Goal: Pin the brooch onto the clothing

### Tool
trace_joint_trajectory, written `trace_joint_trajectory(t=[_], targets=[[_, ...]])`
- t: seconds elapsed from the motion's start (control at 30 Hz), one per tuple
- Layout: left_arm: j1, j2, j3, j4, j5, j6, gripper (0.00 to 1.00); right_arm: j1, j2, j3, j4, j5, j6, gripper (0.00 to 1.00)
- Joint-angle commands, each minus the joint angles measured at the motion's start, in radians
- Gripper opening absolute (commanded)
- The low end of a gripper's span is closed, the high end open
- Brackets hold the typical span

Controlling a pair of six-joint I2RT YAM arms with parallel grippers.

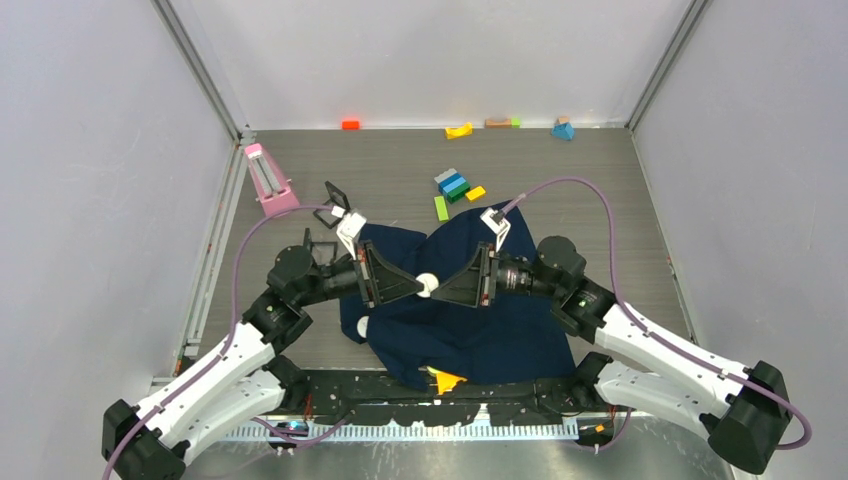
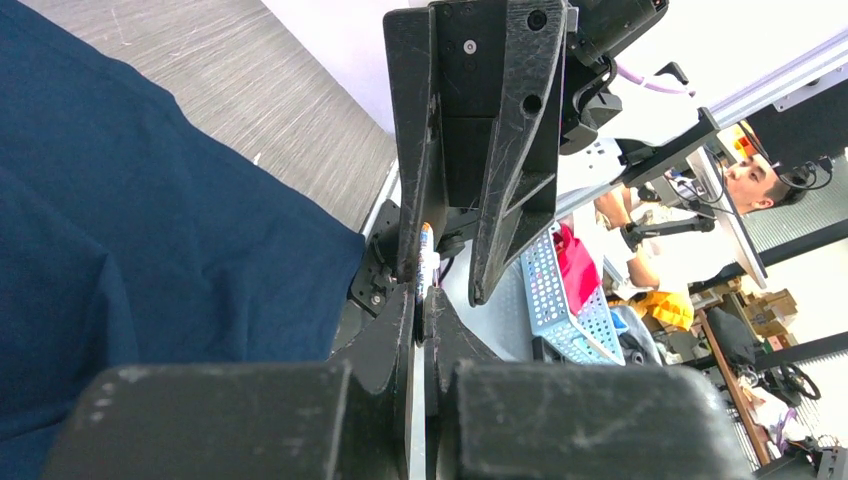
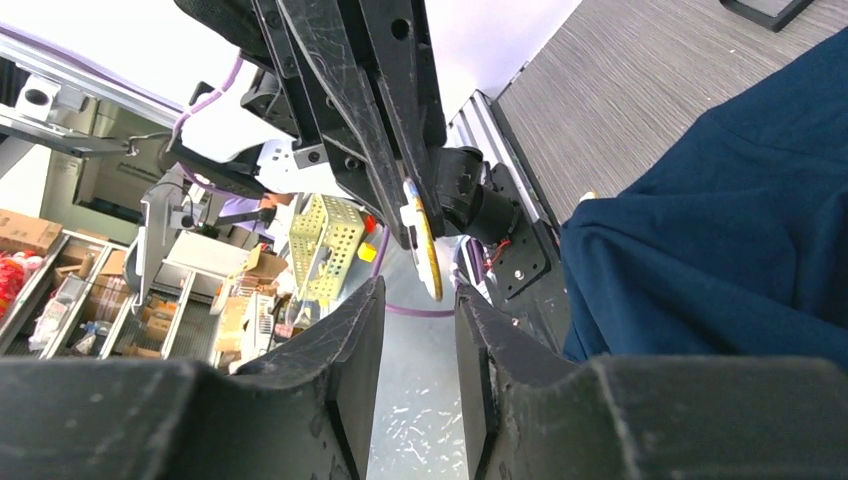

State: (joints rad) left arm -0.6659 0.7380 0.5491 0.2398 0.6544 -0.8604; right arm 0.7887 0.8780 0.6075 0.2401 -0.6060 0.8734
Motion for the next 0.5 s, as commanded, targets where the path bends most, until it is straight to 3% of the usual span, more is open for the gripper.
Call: trace_joint_trajectory(t=[0.0,0.47], targets=[[-0.002,0.006,0.000,0.078,0.006,-0.012,0.00,0.003,0.017,0.000,0.129,0.019,0.032,0.35],[-0.002,0.041,0.015,0.147,0.118,-0.023,0.00,0.003,0.103,0.007,0.075,0.075,0.038,0.14]])
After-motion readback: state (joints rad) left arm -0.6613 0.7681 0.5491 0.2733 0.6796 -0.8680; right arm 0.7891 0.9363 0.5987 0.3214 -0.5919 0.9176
